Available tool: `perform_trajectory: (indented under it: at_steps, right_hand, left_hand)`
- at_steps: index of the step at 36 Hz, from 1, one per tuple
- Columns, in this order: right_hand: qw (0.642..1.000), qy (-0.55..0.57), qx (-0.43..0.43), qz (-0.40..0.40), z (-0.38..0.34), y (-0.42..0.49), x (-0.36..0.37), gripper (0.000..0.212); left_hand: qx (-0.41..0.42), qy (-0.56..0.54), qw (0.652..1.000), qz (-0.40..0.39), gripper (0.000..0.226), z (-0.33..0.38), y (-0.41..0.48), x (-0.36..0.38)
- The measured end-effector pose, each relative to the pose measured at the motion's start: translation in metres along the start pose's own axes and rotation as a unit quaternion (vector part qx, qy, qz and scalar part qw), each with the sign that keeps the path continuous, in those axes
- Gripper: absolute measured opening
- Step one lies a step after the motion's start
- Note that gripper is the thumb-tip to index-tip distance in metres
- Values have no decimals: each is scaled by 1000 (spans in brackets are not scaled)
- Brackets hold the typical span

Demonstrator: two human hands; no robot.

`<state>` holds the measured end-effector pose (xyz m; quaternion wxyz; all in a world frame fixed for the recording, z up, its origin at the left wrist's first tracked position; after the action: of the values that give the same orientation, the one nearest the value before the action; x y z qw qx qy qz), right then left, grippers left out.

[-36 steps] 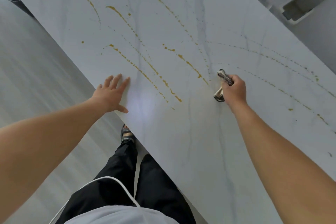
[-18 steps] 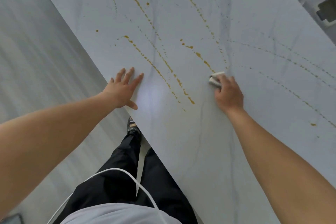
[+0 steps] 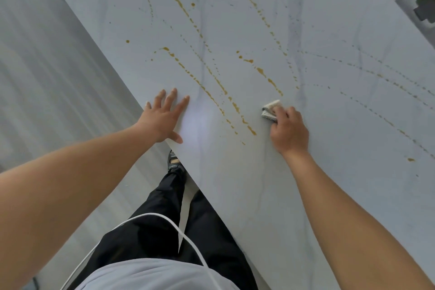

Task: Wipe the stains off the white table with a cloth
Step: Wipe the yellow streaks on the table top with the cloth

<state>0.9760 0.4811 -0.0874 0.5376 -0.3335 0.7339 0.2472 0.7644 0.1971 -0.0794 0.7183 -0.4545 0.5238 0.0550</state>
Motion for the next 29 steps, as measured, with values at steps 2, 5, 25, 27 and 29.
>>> perform_trajectory:
  at_steps: [2, 5, 25, 27, 29]
  right_hand:
    - [995, -13, 96, 24, 2, 2, -3, 36]
    - [1000, -19, -1, 8, -21, -10, 2, 33]
    - [999, 9, 1, -45, -51, -39, 10, 35]
    - [993, 19, 116, -7, -44, -37, 8, 35]
    - [993, 4, 115, 8, -53, -43, 7, 34]
  left_hand:
    - [0, 1, 1000, 1, 134, 0, 0, 0]
    - [1, -2, 1000, -1, 134, -1, 0, 0]
    - [9, -2, 1000, 10, 134, -2, -2, -2]
    - [9, 0, 1000, 9, 134, -2, -2, -2]
    - [9, -4, 1000, 6, 134, -2, -2, -2]
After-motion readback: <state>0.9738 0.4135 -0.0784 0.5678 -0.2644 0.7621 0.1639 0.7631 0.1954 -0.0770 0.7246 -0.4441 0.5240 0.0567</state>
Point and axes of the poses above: each hand's wrist, its own y-axis towards the middle knuckle, its own x-axis out of the palm, z = x × y, the point moved 4 cm from there along y, towards the middle knuckle, and after that the axes turned 10 degrees about z, right-handed, at the moved point
